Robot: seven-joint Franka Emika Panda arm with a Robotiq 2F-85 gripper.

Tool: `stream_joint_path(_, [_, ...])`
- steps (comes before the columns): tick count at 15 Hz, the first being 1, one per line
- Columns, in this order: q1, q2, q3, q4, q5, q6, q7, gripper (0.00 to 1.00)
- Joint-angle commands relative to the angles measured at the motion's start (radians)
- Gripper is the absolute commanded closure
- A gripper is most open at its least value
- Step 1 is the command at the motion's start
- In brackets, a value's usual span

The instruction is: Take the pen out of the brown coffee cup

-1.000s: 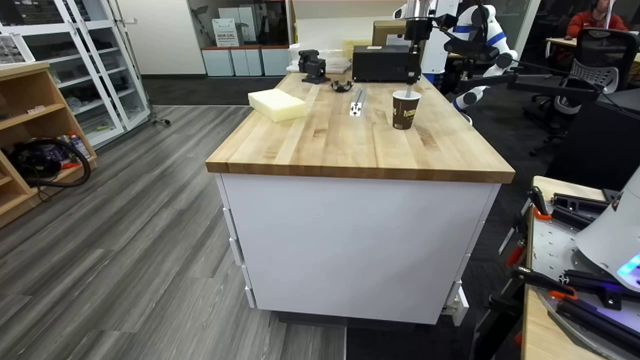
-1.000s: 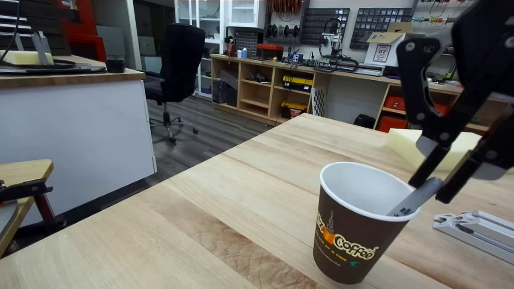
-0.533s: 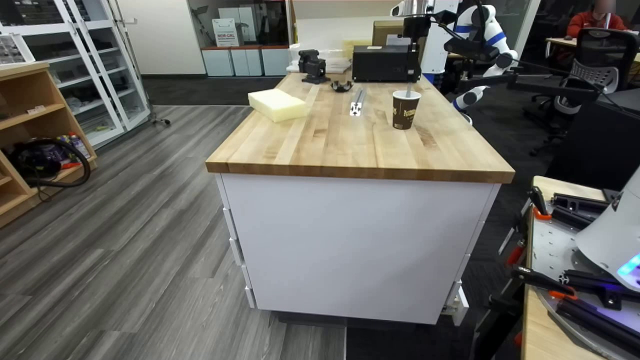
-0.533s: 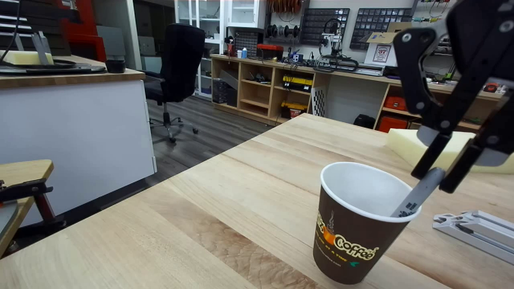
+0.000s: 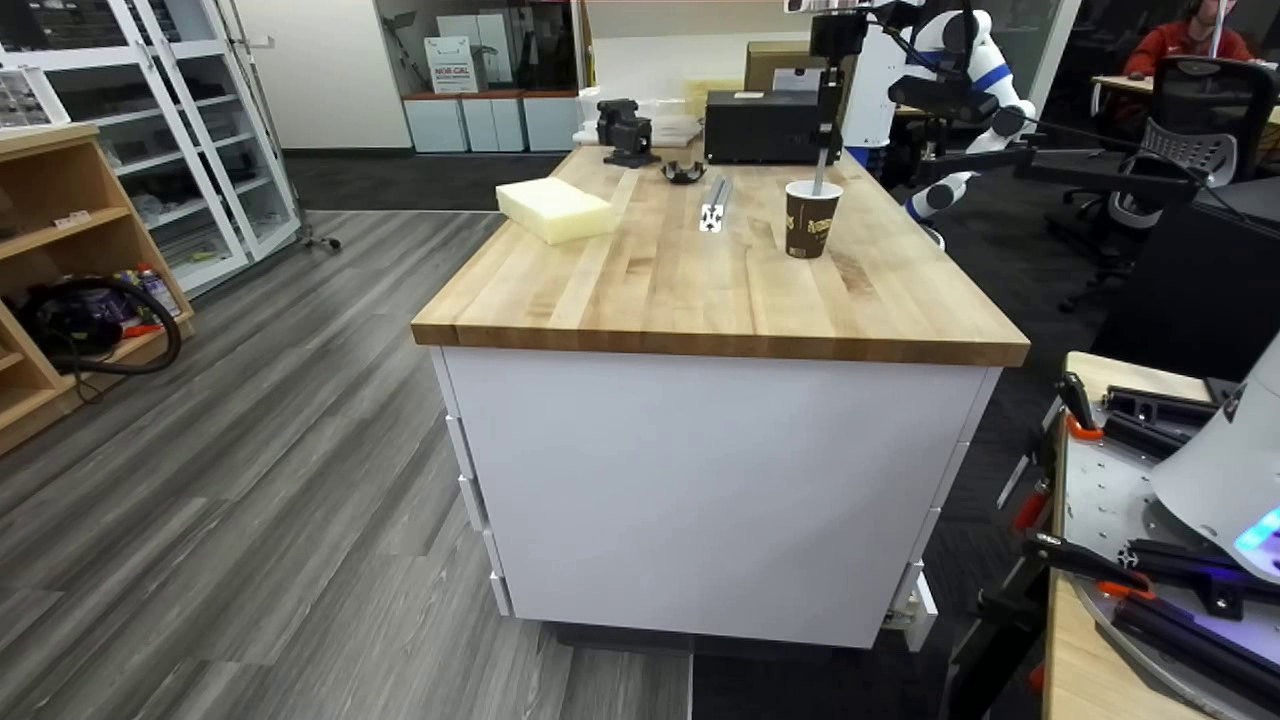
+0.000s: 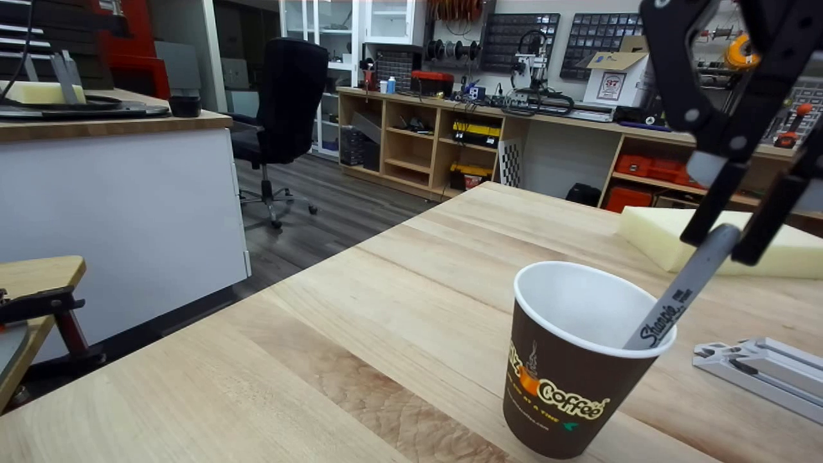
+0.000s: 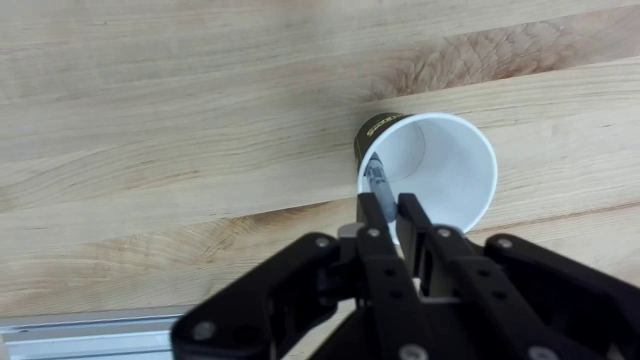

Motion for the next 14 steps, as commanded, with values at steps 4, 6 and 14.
stream_joint_path(4, [0.039,-0.119,0.01,-0.087,-0.033,-0.013,0.052,0.93])
stream_joint_path(6, [0.056,-0.146,0.016,-0.107,-0.046,-0.01,0.069,0.93])
stream_joint_path(14, [0.183,-0.271,0.053,-0.215,-0.334,0.002,0.326,0.93])
